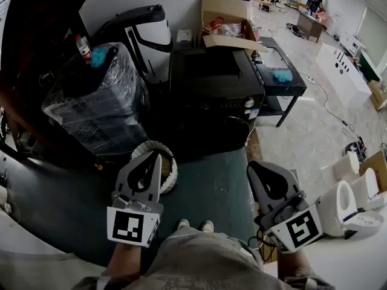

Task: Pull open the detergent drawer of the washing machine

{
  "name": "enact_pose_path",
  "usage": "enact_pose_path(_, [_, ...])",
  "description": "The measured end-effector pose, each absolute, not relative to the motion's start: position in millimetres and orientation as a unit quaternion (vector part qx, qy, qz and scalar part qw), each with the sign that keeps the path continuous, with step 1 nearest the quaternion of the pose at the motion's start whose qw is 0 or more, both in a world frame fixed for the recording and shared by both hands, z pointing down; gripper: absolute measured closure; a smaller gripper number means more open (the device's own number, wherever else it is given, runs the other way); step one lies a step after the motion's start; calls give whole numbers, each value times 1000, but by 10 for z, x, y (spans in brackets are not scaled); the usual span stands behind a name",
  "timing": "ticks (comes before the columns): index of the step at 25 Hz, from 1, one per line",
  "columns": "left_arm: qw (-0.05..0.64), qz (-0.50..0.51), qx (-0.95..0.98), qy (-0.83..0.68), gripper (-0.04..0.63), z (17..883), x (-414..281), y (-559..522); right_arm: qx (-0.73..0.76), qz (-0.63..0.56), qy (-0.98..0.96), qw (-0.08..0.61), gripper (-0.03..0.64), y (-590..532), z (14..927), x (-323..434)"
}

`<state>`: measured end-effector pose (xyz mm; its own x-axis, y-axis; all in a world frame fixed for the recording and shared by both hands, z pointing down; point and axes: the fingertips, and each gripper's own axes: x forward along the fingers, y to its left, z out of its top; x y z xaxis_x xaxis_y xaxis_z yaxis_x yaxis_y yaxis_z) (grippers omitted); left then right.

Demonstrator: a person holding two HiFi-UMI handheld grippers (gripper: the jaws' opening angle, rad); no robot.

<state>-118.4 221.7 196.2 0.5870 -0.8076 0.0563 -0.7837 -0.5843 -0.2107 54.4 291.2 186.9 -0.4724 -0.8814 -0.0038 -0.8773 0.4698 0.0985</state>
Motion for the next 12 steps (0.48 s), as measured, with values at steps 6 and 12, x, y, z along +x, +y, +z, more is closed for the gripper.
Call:
enact_pose_path(6, [80,-75,-888,447,578,1995,-1100,2229,518,-32,-855,4,586,2915,1884,678])
enact_pose_path(12, [89,-72,-890,442,578,1979,-1053,2232,516,-39,-855,5,586,2904,1896,714])
